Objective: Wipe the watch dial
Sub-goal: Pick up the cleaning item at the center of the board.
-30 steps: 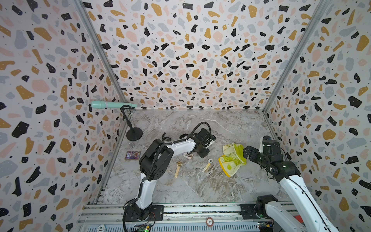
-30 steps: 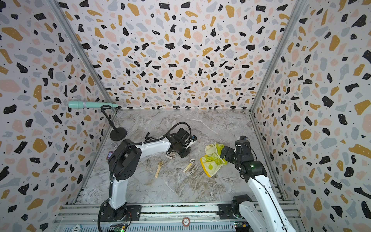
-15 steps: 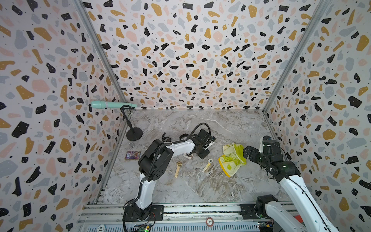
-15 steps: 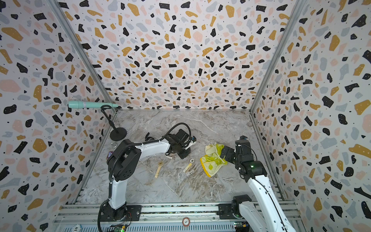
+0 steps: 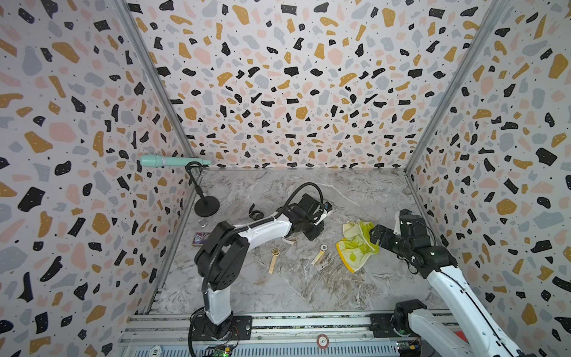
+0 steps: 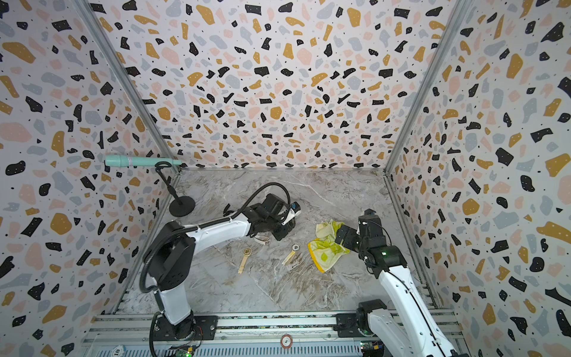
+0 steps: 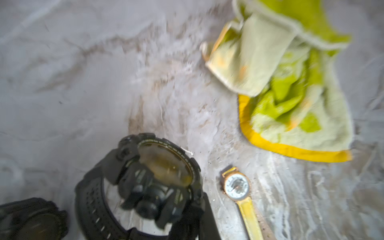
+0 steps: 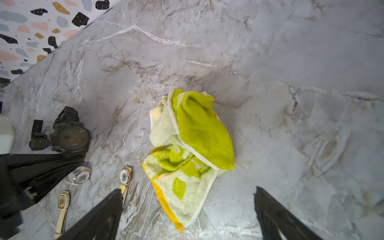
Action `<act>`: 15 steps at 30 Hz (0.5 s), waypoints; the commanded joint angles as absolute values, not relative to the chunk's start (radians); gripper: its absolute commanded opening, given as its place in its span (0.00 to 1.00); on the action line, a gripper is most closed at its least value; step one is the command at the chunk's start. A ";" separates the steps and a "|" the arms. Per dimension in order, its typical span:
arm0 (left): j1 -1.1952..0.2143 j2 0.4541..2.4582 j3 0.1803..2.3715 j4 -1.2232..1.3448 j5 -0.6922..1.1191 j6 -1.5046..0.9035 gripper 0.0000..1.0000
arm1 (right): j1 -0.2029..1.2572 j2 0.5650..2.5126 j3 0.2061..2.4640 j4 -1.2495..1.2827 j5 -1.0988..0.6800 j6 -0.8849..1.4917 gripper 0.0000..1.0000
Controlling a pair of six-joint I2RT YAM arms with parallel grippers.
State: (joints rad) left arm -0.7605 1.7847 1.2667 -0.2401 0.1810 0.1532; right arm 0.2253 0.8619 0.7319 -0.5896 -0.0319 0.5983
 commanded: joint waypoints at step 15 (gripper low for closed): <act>-0.765 1.210 0.720 0.484 0.185 0.186 0.00 | 0.468 1.268 0.745 -0.450 -0.069 0.665 0.91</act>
